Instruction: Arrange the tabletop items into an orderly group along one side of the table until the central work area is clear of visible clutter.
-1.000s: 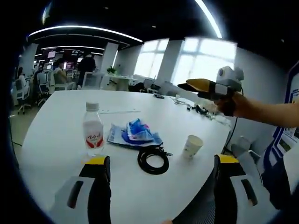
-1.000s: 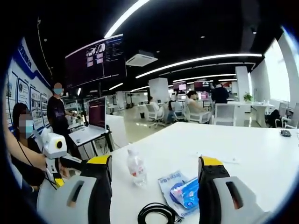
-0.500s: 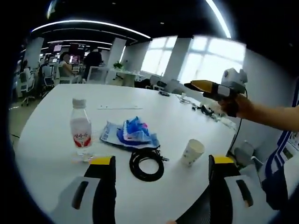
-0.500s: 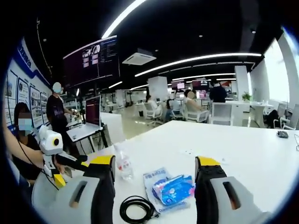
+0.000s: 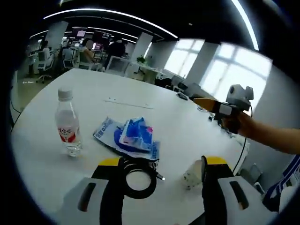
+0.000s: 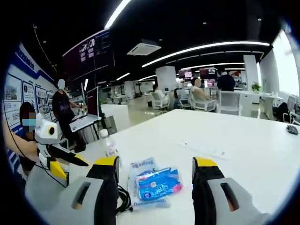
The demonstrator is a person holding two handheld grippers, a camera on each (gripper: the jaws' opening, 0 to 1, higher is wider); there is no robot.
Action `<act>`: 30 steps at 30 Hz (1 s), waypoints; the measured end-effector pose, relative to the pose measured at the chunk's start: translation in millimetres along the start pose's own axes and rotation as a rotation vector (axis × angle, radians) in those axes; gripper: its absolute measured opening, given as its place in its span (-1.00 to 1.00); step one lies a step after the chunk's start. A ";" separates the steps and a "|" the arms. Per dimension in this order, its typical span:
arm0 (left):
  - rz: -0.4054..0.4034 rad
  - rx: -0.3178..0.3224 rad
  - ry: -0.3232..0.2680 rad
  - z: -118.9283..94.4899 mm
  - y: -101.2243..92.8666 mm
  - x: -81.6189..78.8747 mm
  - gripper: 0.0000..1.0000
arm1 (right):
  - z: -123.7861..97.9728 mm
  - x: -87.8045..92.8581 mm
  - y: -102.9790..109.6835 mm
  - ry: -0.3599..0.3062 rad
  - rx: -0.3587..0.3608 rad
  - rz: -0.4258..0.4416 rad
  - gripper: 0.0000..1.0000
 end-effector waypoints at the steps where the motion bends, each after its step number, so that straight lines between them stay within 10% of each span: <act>1: -0.008 -0.013 0.010 4.2 0.1 0.6 0.16 | 2.0 1.8 -3.7 0.007 -0.009 -0.004 0.19; 13: -0.039 -0.134 0.055 61.0 6.1 -8.8 0.06 | 37.4 30.8 -50.7 0.073 -0.091 0.027 0.06; 30: -0.092 -0.279 0.129 113.5 26.6 5.4 -0.06 | 97.9 76.2 -61.9 0.205 -0.231 0.015 -0.04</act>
Point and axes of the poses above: the point that each gripper's makers call its tool centre point, and the gripper's own axes: z roughly forward along the fingers, y roughly to its left, x roughly out of its underside, the point moved 2 cm from there along -z, roughly backward along the fingers, and after that the axes turned 3 degrees about y, right-handed, at the moved point
